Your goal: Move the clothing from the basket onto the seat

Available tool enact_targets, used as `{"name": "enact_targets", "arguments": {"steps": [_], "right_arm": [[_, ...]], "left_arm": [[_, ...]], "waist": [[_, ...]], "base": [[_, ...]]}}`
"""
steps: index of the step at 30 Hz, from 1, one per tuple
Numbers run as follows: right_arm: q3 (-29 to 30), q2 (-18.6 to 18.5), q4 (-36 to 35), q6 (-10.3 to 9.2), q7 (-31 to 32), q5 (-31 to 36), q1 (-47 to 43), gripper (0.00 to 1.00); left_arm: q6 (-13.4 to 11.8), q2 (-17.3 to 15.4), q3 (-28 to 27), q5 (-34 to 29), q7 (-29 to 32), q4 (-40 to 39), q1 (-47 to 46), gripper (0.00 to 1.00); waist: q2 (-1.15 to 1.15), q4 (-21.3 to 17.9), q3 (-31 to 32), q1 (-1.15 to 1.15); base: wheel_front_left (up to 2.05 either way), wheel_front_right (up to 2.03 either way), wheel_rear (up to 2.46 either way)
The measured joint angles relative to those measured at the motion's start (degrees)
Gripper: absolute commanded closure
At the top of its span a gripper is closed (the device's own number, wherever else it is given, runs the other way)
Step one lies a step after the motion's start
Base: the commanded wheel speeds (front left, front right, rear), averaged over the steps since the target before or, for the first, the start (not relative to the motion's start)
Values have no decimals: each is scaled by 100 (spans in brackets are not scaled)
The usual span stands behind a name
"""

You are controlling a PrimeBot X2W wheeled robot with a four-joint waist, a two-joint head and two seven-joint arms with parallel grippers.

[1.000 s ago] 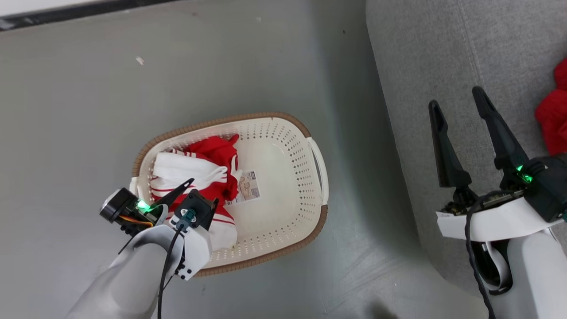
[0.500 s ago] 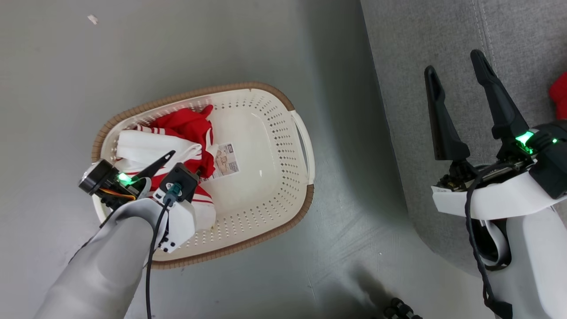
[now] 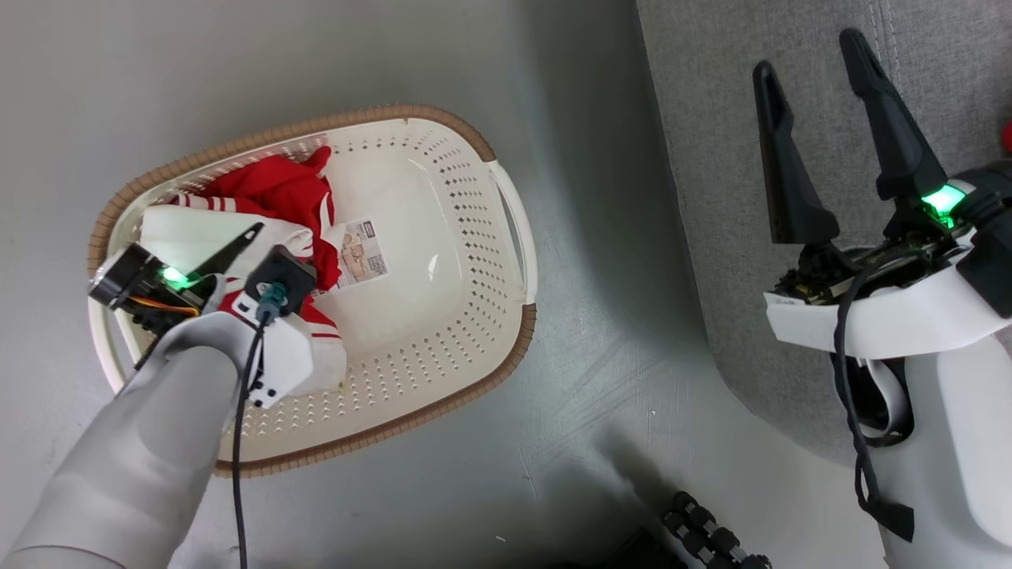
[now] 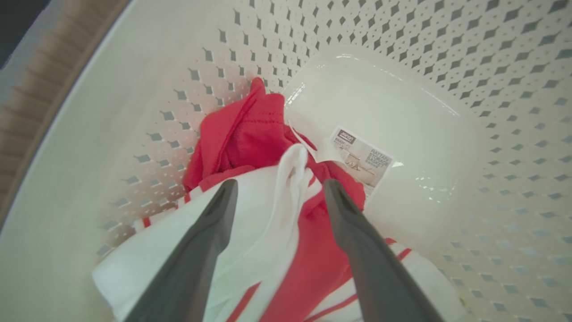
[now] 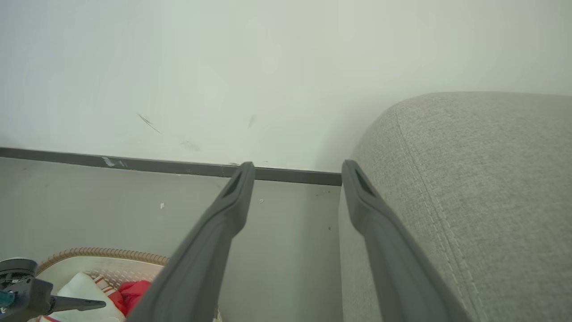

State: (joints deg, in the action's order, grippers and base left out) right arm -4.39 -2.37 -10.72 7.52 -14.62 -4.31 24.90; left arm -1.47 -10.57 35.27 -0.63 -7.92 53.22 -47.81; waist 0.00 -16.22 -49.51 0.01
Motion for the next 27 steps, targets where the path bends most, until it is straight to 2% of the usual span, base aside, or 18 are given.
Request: {"name": "enact_targets", "arguments": {"steps": [10, 11, 13, 14, 16, 27], "right_arm": [[-10, -1, 10, 1, 0, -126, 310, 0], [-11, 0, 13, 0, 0, -126, 343, 0], [-8, -1, 12, 1, 0, -146, 391, 0], [-8, -1, 12, 1, 0, -146, 391, 0], [9, 0, 26, 0, 0, -166, 390, 0], [154, -1, 213, 0, -1, -156, 501, 0]], "left_arm": [[-247, -114, -41, -125, 86, 321, -289, 0], [-250, -120, -41, -141, 86, 336, -303, 6], [-270, -116, -34, -170, 87, 348, -342, 65], [-270, -116, -34, -170, 87, 348, -342, 82], [-298, -97, -13, -203, 83, 365, -347, 100], [-371, 119, -73, -97, -223, 298, -335, 100]], "waist": [[0, -184, -327, 0], [0, -195, -347, 0], [0, -216, -386, 0], [0, -216, -386, 0], [0, -227, -409, 0], [0, -122, -329, 0]], "base": [[0, 0, 0], [0, 0, 0], [0, 0, 0], [0, 0, 0], [0, 0, 0], [0, 0, 0]]}}
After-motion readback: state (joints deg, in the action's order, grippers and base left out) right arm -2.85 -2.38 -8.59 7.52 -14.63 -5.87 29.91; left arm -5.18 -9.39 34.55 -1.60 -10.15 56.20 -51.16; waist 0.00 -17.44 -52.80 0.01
